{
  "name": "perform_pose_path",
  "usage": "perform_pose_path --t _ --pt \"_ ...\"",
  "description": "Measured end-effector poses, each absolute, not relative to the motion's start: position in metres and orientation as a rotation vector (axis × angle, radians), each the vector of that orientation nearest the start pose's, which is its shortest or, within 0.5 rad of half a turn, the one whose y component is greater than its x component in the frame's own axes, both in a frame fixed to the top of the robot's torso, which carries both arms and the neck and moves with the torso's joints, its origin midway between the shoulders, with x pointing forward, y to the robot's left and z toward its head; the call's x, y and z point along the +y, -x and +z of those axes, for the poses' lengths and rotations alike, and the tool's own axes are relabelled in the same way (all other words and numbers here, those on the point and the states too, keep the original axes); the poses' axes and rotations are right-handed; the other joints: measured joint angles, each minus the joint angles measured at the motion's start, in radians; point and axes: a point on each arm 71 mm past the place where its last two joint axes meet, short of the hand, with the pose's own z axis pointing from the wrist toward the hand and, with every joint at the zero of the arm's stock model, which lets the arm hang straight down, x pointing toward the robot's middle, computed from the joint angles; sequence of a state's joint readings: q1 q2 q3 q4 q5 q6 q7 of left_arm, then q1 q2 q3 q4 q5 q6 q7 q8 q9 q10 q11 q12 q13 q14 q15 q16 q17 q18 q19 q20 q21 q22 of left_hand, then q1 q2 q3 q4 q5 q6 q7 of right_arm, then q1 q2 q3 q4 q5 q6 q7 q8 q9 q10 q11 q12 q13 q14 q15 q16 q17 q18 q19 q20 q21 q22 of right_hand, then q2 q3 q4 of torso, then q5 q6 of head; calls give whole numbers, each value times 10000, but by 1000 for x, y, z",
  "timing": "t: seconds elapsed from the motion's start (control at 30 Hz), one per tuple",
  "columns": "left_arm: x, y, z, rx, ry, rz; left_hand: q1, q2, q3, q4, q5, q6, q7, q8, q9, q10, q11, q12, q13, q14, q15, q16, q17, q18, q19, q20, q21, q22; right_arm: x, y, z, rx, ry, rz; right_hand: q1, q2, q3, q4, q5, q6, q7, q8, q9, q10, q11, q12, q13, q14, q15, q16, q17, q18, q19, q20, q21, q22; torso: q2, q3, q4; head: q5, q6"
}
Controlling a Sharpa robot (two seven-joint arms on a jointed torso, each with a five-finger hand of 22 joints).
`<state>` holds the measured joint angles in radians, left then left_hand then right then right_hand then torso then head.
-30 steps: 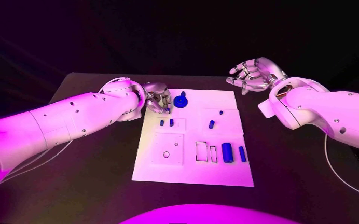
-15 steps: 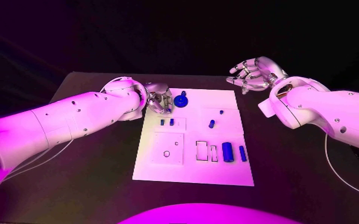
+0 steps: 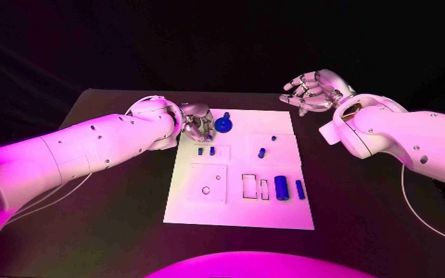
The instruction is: Assemble the parts on the task board
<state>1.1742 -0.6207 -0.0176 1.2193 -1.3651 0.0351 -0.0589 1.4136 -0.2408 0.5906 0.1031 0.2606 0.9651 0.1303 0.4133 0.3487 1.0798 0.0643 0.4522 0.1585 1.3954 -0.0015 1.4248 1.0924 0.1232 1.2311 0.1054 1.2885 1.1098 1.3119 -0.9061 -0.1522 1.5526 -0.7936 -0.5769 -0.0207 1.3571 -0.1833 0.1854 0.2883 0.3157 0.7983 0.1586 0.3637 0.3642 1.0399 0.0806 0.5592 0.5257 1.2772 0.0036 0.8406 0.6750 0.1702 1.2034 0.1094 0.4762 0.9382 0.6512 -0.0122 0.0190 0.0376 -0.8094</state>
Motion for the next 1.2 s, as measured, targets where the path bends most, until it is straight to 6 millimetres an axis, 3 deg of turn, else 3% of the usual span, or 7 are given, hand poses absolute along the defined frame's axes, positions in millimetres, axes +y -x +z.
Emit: perform_pose_path --t 0.57,0.93,1.2 --pt "167 -527 -232 20229 -2029 -6332 0 -1 -28 -26 1 -3 -1 -1 28 -1 0 1 1 0 0 0 16 1 0 -1 0 -2 -242 -491 -164 15580 -5156 8365 0 0 0 0 0 0 0 0 1 0 0 0 1 0 0 0 0 1 0 0 0 1 -6 -6 12 -15 -29" --pt "169 -526 -234 20276 -2050 -6300 45 45 29 -136 3 -258 107 -503 -41 72 72 -312 17 36 37 0 54 1 -1 -1 0 -3 -242 -491 -164 15586 -5158 8359 0 0 0 0 0 0 0 0 -7 0 0 -45 -35 0 0 0 0 1 0 0 -65 -28 -7 -10 10 4 -27" --pt "170 -525 -236 20309 -2021 -6285 82 82 15 -179 2 -365 112 -633 -79 77 77 -350 40 36 37 43 77 0 36 36 -1 37 -243 -491 -165 15592 -5162 8352 0 0 0 0 0 0 0 0 -7 0 0 -45 -34 0 0 0 0 1 0 0 -65 -28 -6 -8 11 -3 -37"
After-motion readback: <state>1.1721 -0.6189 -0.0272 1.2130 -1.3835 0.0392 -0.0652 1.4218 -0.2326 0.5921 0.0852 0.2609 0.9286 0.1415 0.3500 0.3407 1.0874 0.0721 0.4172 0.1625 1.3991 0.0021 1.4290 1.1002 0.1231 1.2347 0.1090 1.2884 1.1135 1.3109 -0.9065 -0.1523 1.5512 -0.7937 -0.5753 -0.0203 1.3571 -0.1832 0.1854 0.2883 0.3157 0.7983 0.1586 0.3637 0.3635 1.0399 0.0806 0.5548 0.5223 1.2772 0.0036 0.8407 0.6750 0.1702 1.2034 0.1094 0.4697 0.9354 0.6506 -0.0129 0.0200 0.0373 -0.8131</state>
